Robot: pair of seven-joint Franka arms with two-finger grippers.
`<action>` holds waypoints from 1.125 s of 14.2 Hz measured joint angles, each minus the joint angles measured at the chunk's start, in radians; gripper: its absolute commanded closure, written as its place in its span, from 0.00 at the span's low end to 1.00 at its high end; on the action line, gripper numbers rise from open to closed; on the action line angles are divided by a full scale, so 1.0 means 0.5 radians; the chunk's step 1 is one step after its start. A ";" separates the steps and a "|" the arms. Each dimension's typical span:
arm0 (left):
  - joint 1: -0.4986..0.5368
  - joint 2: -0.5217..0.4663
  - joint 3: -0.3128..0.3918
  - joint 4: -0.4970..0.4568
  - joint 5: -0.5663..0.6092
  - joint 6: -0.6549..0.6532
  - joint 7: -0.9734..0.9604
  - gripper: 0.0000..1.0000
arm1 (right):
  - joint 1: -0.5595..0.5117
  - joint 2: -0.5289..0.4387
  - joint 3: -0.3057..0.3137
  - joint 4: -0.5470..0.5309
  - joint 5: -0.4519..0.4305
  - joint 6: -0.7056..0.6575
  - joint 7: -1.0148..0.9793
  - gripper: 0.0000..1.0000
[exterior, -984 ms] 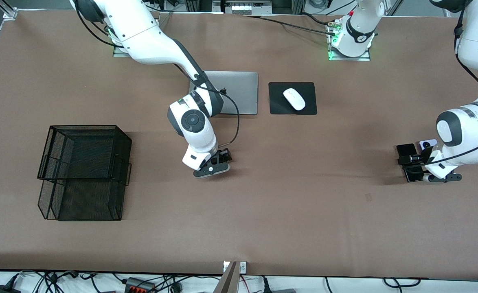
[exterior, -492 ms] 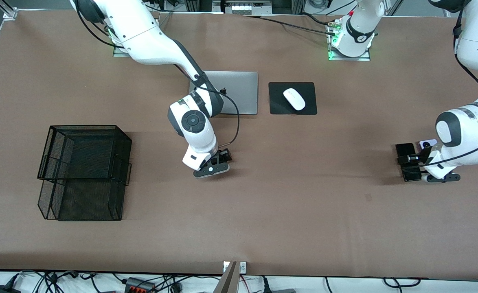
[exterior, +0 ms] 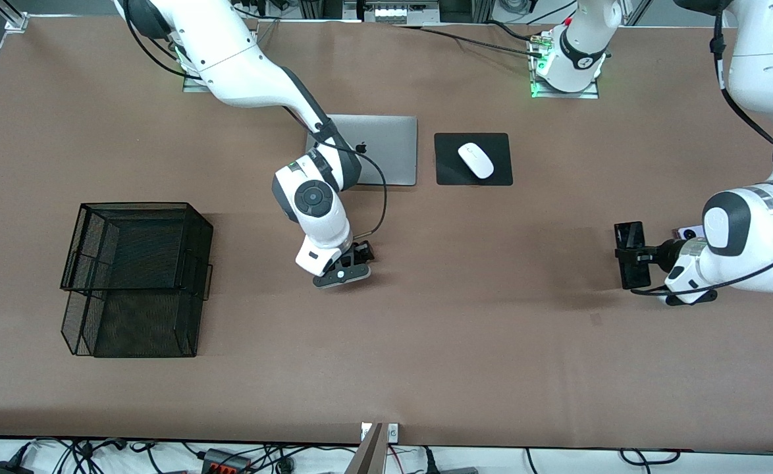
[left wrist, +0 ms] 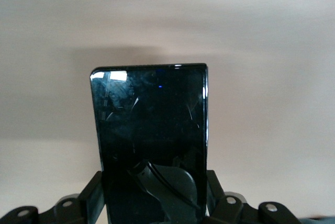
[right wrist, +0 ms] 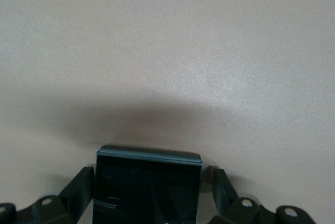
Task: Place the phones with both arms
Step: 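Lower the flip phone into the mesh basket while the left gripper lifts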
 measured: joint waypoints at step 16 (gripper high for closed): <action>-0.281 -0.017 -0.258 0.247 -0.620 -0.333 -0.821 0.49 | -0.382 -0.683 -0.171 0.123 -0.002 -1.151 -0.059 0.62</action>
